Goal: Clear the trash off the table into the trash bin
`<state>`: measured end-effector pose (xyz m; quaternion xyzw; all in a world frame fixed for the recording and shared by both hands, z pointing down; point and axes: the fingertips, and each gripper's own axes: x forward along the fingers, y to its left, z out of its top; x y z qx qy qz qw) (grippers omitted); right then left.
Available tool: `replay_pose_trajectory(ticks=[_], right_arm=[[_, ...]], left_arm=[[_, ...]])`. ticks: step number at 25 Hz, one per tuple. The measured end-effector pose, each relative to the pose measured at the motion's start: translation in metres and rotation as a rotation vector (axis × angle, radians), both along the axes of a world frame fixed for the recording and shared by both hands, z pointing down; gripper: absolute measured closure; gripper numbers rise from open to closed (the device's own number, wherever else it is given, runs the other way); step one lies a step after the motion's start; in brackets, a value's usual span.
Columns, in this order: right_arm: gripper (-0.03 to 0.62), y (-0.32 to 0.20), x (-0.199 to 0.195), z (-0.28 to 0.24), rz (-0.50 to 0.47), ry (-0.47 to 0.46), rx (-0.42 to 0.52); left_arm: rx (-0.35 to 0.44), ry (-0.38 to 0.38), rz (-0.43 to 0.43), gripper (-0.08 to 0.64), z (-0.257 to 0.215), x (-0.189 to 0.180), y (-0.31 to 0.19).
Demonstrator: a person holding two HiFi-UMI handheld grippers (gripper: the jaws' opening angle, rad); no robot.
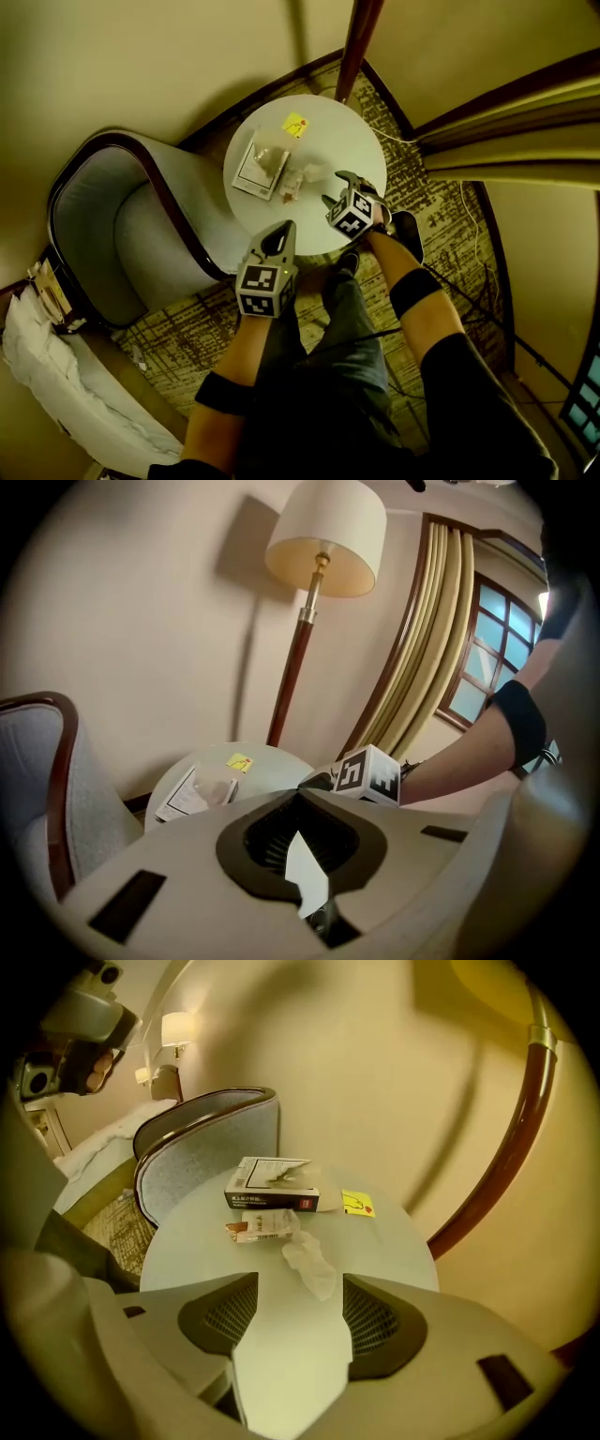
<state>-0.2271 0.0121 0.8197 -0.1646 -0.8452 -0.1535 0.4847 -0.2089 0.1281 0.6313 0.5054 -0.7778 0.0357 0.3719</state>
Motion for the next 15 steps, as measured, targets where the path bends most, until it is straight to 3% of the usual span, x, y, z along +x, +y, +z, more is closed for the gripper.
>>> replay_pose_trajectory(ticks=[4, 9, 15], right_arm=[[0.291, -0.001, -0.017, 0.025, -0.035, 0.012, -0.009], [0.291, 0.012, -0.036, 0.043, -0.150, 0.005, 0.018], [0.321, 0.016, -0.045, 0.057, -0.152, 0.026, 0.009]], left_arm=[[0.005, 0.015, -0.032, 0.560, 0.023, -0.008, -0.003], [-0.011, 0.015, -0.066, 0.560, 0.050, -0.022, 0.003], [-0.009, 0.025, -0.070, 0.560, 0.047, -0.023, 0.008]])
